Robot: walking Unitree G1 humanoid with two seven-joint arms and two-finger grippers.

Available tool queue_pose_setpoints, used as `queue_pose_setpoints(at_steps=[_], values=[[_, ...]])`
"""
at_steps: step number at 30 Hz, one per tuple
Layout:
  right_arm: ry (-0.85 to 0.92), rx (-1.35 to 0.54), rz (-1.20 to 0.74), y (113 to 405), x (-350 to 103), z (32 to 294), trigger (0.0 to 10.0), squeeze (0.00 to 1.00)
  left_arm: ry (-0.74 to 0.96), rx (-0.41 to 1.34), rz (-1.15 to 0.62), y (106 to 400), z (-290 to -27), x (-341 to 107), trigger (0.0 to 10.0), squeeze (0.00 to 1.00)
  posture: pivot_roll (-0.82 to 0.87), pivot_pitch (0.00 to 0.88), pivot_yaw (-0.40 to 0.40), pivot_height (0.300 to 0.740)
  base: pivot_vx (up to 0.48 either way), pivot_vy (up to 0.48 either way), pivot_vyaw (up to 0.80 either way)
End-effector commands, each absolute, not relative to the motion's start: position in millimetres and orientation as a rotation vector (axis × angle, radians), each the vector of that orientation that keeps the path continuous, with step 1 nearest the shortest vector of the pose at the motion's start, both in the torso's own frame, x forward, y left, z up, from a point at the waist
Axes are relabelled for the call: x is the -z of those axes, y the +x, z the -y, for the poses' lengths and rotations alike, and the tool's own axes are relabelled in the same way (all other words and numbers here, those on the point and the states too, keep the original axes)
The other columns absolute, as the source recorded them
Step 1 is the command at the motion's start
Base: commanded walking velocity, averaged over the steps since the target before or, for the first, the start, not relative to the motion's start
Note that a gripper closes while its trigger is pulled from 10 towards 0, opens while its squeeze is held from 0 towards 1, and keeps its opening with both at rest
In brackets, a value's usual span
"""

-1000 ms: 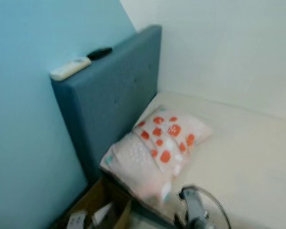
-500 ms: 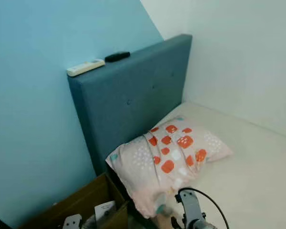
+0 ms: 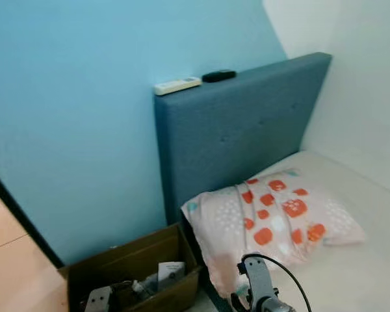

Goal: Clean up the room

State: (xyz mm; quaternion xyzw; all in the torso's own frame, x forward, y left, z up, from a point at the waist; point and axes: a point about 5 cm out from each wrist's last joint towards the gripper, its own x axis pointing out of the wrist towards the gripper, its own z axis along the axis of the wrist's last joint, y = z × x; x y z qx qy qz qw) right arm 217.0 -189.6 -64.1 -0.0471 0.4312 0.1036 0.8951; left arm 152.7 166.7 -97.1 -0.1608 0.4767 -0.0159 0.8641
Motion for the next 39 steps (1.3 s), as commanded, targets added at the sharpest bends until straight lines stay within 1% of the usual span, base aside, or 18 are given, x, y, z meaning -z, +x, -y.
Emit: queue_pose_setpoints(at_steps=[1, 10, 13, 17, 25, 29, 32, 39], values=[[-0.087, -0.203, -0.861, 224, 59, 190, 10.0, 0.00, -0.333, 0.039, -1.017, 149, -164, 99, 10.0, 0.00, 0.00, 0.000, -0.087, 0.729, 0.000, 0.000, 0.72], [-0.095, -0.195, -0.860, 227, 58, 190, 10.0, 0.00, -0.333, 0.034, -1.019, 148, -164, 99, 10.0, 0.00, 0.01, 0.000, -0.092, 0.729, 0.000, 0.000, 0.72], [-0.107, -0.154, -0.846, 229, 57, 192, 10.0, 0.00, -0.332, 0.036, -1.017, 148, -163, 99, 10.0, 0.00, 0.00, 0.000, -0.091, 0.729, 0.000, 0.000, 0.72], [-0.107, -0.115, -0.831, 232, 55, 195, 10.0, 0.00, -0.335, 0.050, -1.013, 149, -162, 99, 10.0, 0.00, 0.00, 0.000, -0.085, 0.729, 0.000, -0.077, 0.00], [-0.088, -0.110, -0.816, 235, 53, 194, 10.0, 0.00, -0.336, 0.054, -1.005, 153, -161, 97, 10.0, 0.00, -0.01, 0.000, -0.082, 0.729, 0.000, -0.429, 0.00], [-0.081, -0.113, -0.816, 235, 53, 192, 10.0, 0.00, -0.297, 0.021, -1.003, 155, -164, 97, 10.0, 0.00, -0.01, 0.000, -0.080, 0.729, 0.000, 0.000, 0.00], [-0.075, -0.115, -0.816, 234, 53, 191, 10.0, 0.00, -0.324, 0.009, -1.008, 154, -164, 98, 10.0, 0.00, -0.01, 0.000, -0.079, 0.729, 0.000, 0.000, 0.00], [-0.076, -0.107, -0.819, 234, 54, 191, 10.0, 0.00, -0.327, 0.022, -1.006, 153, -163, 98, 10.0, 0.00, -0.01, 0.000, -0.081, 0.729, 0.000, 0.000, 0.00]])
